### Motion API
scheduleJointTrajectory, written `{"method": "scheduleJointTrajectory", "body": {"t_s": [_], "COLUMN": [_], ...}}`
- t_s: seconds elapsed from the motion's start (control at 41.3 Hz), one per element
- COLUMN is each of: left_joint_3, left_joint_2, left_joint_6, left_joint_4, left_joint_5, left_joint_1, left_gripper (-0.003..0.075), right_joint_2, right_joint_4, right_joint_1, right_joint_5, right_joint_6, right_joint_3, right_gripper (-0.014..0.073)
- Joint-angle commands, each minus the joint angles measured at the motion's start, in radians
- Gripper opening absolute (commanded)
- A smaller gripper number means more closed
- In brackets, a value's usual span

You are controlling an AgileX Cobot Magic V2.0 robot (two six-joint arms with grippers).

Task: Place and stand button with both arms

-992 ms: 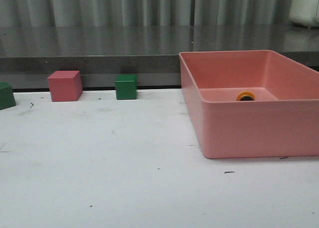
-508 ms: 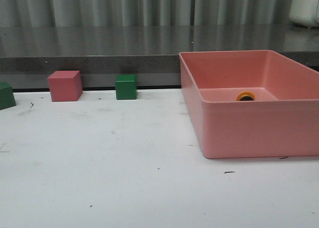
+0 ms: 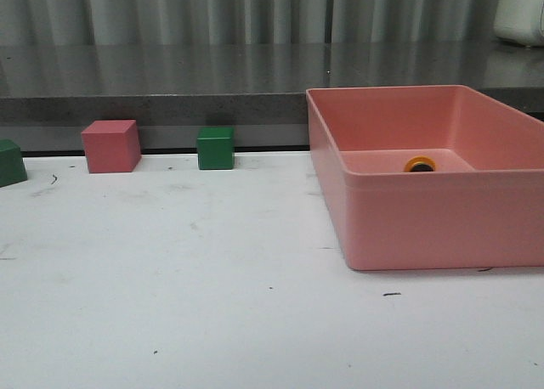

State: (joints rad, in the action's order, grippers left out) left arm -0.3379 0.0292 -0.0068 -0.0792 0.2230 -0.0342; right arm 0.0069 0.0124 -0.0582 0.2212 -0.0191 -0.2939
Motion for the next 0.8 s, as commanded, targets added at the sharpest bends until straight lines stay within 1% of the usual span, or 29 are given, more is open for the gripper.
{"method": "scheduleJointTrajectory", "body": {"t_s": [0.0, 0.121, 0.218, 0.508, 0.774], "left_joint_3": [-0.154, -0.289, -0.357, -0.362, -0.362], "left_joint_2": [0.097, 0.221, 0.317, 0.473, 0.512], "left_joint_6": [-0.010, -0.010, -0.010, -0.010, -0.010], "left_joint_4": [-0.010, -0.010, -0.010, -0.010, -0.010], "left_joint_5": [0.056, 0.188, 0.275, 0.272, 0.256], "left_joint_1": [-0.006, -0.006, -0.006, -0.006, -0.006], "left_gripper": [-0.0020, -0.0020, -0.0020, -0.0020, -0.0020], "right_joint_2": [0.076, 0.186, 0.296, 0.496, 0.533], "right_joint_4": [0.033, 0.033, 0.033, 0.033, 0.033], "right_joint_1": [0.007, 0.007, 0.007, 0.007, 0.007], "right_joint_5": [0.032, 0.148, 0.234, 0.243, 0.244], "right_joint_6": [0.009, 0.009, 0.009, 0.009, 0.009], "right_joint_3": [-0.145, -0.281, -0.357, -0.376, -0.376], "right_gripper": [-0.0068, -0.0068, -0.0068, -0.0068, -0.0068]}}
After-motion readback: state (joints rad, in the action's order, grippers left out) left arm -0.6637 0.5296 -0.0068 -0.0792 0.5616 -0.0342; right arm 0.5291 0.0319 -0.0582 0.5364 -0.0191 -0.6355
